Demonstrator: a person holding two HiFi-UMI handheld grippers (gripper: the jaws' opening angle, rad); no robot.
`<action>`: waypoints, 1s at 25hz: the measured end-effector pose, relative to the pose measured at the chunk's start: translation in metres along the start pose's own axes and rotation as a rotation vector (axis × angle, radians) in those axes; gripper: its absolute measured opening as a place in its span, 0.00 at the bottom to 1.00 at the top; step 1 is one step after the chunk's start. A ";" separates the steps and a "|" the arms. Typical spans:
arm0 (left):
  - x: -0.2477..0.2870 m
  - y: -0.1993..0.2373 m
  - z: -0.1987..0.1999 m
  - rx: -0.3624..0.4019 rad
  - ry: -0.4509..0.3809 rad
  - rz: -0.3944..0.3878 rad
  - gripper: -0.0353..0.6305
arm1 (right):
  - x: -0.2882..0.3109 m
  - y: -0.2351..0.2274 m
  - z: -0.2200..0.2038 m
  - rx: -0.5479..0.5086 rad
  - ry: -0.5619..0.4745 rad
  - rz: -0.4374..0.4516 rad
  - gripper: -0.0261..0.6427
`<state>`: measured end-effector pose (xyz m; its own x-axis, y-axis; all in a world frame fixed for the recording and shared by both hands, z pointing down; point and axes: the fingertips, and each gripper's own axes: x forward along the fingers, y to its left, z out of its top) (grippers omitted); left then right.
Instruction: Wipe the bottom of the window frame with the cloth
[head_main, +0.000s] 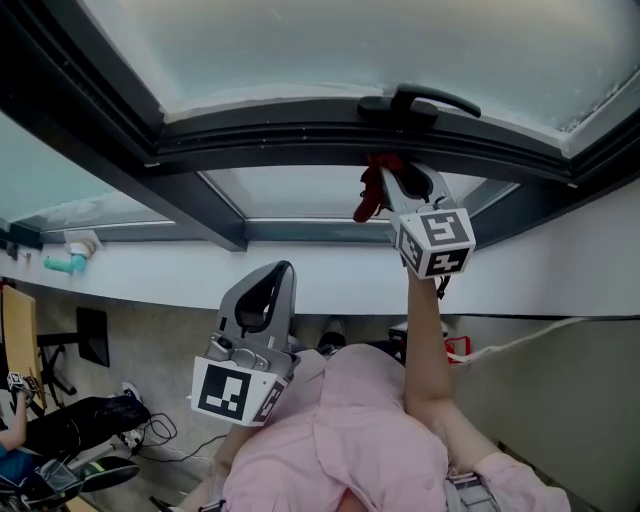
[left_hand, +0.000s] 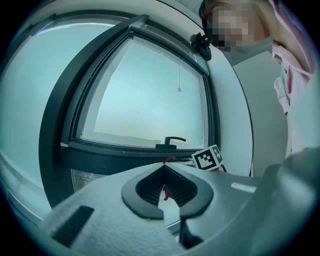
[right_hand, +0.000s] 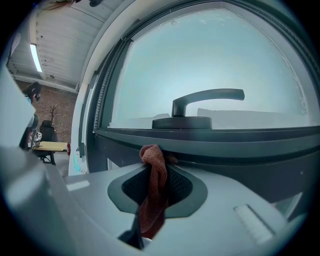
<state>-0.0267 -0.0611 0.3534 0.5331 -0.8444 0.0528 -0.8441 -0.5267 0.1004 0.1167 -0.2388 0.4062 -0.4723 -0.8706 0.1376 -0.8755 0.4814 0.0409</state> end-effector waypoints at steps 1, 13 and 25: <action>-0.001 0.000 -0.001 0.001 0.000 0.000 0.05 | 0.000 0.000 0.002 -0.001 0.002 -0.002 0.14; -0.015 0.031 -0.024 0.020 0.066 0.033 0.05 | -0.089 0.019 0.017 0.221 -0.124 0.066 0.14; -0.017 0.033 -0.014 0.011 0.058 -0.196 0.05 | -0.247 -0.003 0.058 0.205 -0.196 -0.325 0.14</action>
<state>-0.0626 -0.0626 0.3700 0.6893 -0.7188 0.0902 -0.7243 -0.6817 0.1033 0.2300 -0.0307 0.3144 -0.1614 -0.9860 -0.0410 -0.9748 0.1658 -0.1494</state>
